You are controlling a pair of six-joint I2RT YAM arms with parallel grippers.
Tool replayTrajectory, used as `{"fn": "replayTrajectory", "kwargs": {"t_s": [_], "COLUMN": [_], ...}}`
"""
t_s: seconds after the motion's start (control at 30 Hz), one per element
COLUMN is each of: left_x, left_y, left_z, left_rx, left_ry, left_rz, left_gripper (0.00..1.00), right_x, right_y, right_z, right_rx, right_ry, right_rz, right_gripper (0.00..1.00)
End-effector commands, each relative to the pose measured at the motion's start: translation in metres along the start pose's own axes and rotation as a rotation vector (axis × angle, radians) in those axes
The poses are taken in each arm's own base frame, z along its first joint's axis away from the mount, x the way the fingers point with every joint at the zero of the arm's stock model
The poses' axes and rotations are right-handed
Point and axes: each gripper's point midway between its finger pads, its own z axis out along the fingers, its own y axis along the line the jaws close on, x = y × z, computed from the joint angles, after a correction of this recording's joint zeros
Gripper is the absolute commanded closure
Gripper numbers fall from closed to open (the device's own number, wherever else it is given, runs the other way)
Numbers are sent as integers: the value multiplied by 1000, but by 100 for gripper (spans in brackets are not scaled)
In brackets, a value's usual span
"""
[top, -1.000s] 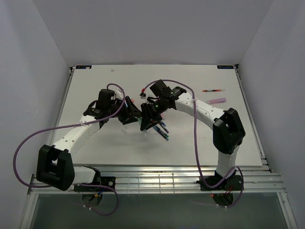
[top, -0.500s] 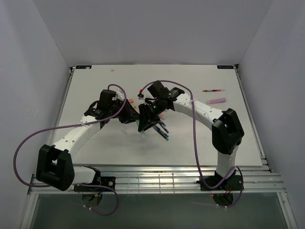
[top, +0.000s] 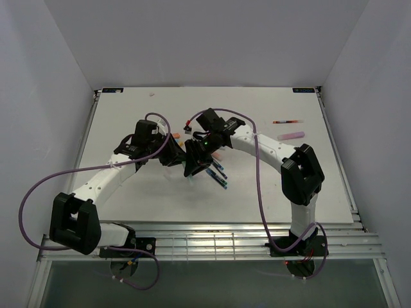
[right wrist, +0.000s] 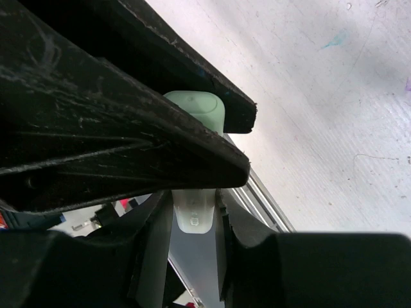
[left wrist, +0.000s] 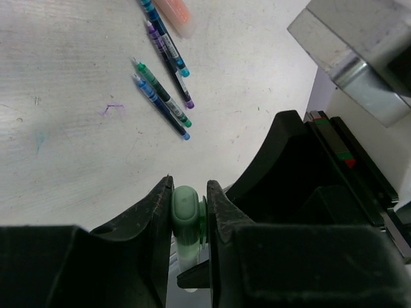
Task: Open the pen caps
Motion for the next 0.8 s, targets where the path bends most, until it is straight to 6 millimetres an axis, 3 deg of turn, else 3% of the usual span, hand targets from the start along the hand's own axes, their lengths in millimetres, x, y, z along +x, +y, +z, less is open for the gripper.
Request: {"fn": "replayTrajectory", "kwargs": {"t_s": [0.0, 0.1, 0.27, 0.3, 0.4, 0.47, 0.57, 0.67, 0.77], "left_x": [-16, -32, -79, -89, -122, -133, -143, -141, -127], "left_y": [-6, -15, 3, 0, -8, -5, -2, 13, 26], "left_z": [0, 0, -1, -2, -6, -4, -1, -5, -4], "left_rx": [-42, -42, -85, -68, -39, -66, -76, -121, -144], "left_ry": [-23, -48, -136, -150, -226, -240, -249, -261, -234], "left_rz": [-21, -33, -95, -90, -28, -9, -6, -7, -29], "left_gripper": [100, 100, 100, 100, 100, 100, 100, 100, 100], "right_x": [-1, 13, 35, 46, 64, 84, 104, 116, 105], "right_y": [8, 0, 2, -5, -2, -4, -11, -17, -29], "right_z": [-1, 4, -4, -2, -9, -11, -14, -18, -18], "right_rx": [-21, -7, -13, -6, -42, -65, -62, -41, 39], "right_ry": [-16, 12, 17, 37, 55, 86, 108, 127, 104], "right_rz": [-33, -24, -38, -22, -28, -16, -20, -39, -84], "right_gripper": [92, 92, 92, 92, 92, 92, 92, 92, 92]}}
